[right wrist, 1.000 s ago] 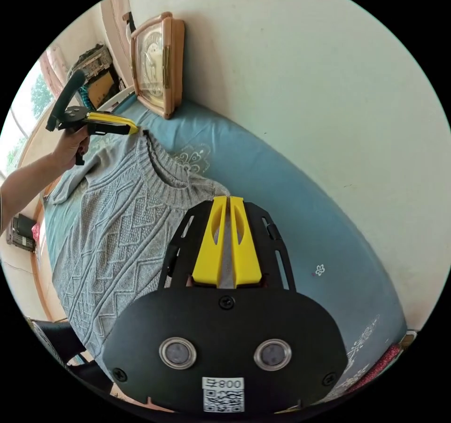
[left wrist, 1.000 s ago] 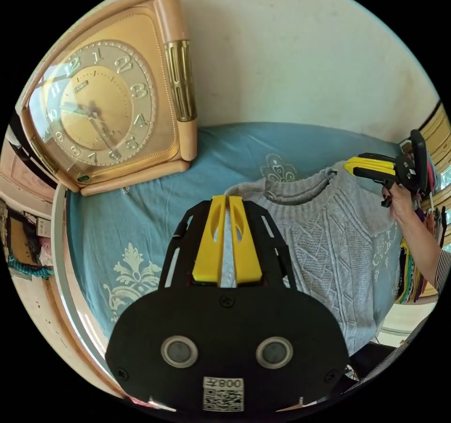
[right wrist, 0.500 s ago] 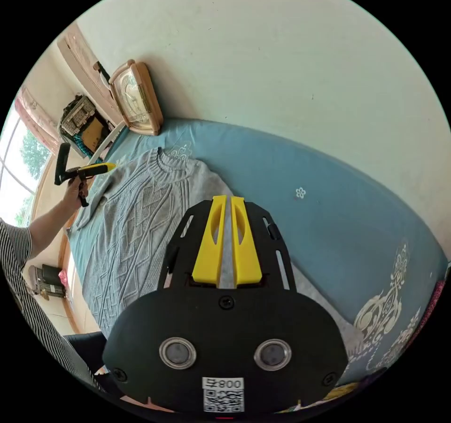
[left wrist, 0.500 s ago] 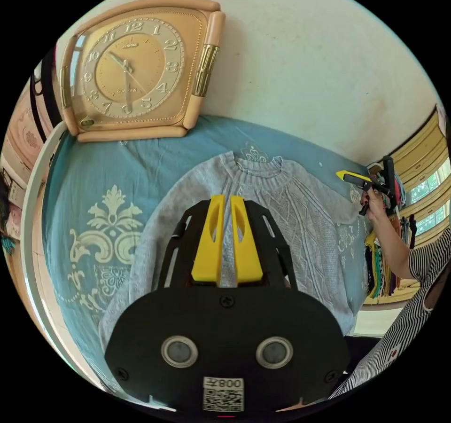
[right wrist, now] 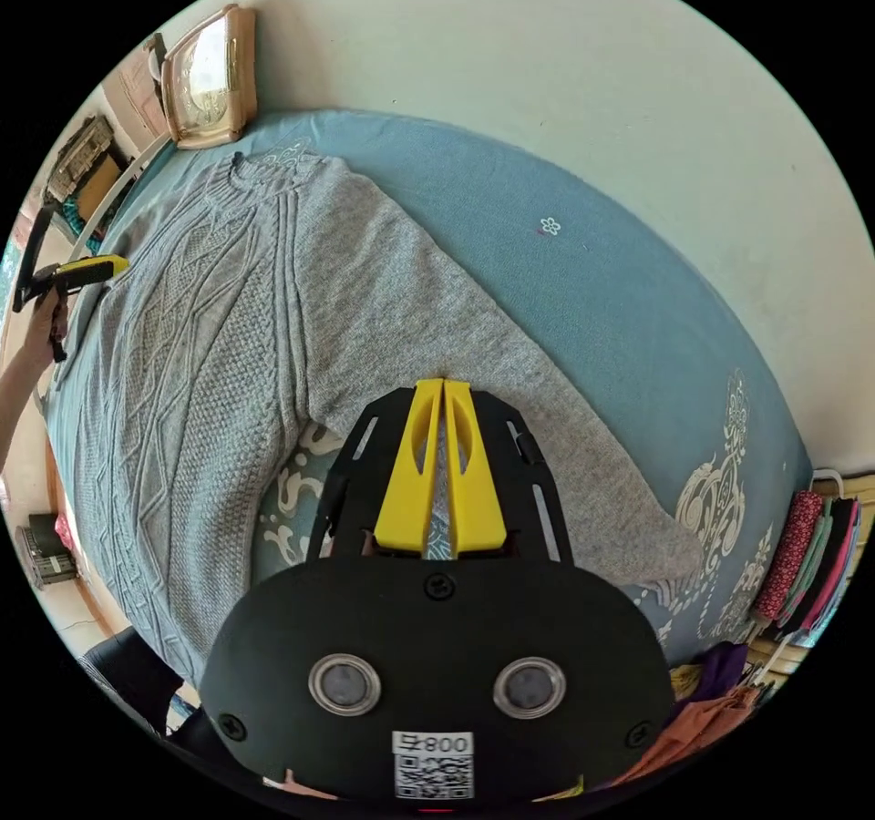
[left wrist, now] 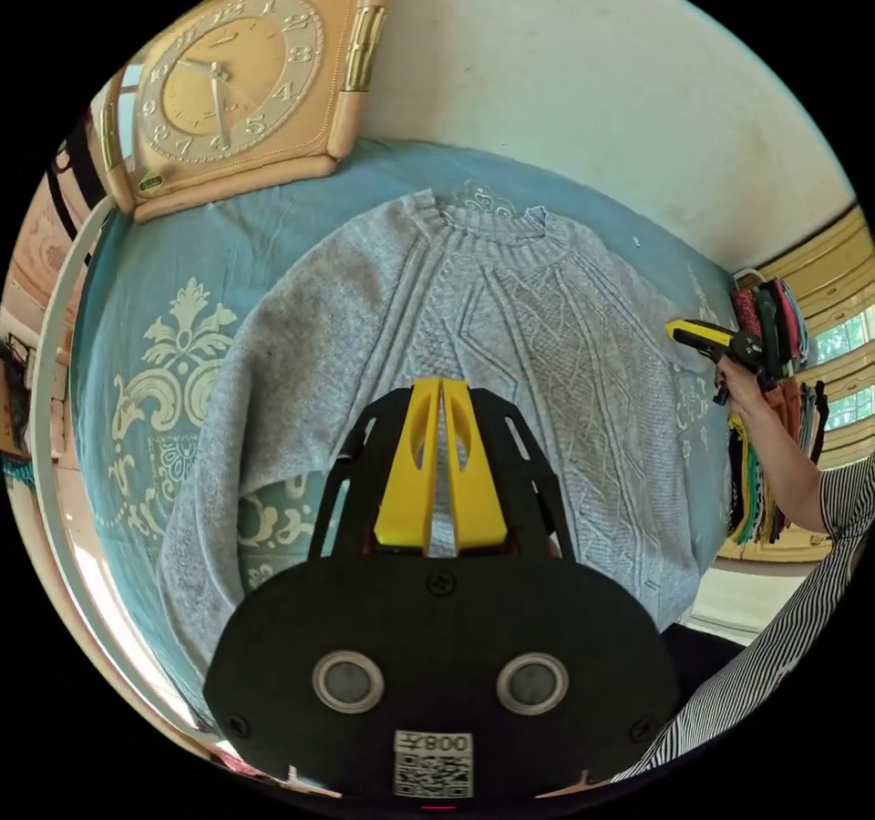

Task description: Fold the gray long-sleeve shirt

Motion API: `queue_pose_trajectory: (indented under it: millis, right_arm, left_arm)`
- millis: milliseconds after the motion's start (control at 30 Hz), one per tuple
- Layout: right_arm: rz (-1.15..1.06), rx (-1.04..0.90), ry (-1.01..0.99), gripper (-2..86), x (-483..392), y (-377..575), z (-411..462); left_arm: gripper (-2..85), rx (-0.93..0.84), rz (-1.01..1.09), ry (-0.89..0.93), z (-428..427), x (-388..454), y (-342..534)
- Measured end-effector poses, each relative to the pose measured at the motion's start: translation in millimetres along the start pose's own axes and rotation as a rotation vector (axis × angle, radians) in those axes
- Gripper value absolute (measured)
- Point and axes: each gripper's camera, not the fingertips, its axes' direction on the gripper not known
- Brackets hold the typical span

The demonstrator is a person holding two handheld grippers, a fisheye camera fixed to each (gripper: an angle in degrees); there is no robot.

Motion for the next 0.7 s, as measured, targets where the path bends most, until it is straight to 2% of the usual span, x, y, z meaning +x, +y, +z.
queue_pose_trajectory:
  millis: [67,100,233,367,500,700]
  right_arm:
    - [-0.009,0.006,0.026,0.2,-7,8,10]
    - [0.003,0.009,0.020,0.2,-9,14,16]
    - [0.064,0.048,-0.054,0.1,-4,43,38]
    - [0.184,0.051,-0.121,0.1,10,81,43]
    - [0.400,0.151,-0.148,0.2,34,176,43]
    - [0.644,0.140,-0.205,1.1,70,298,80]
  left_arm:
    - [0.3,-0.137,0.014,0.012,36,10,-4]
    - [0.3,-0.018,0.014,0.004,38,14,-1]
    - [0.2,-0.045,-0.100,0.108,62,16,-4]
    - [0.3,0.003,-0.052,0.079,66,52,-6]
    - [0.6,0.045,0.146,0.181,84,125,-21]
    - [1.7,-0.009,0.508,0.418,152,267,-76]
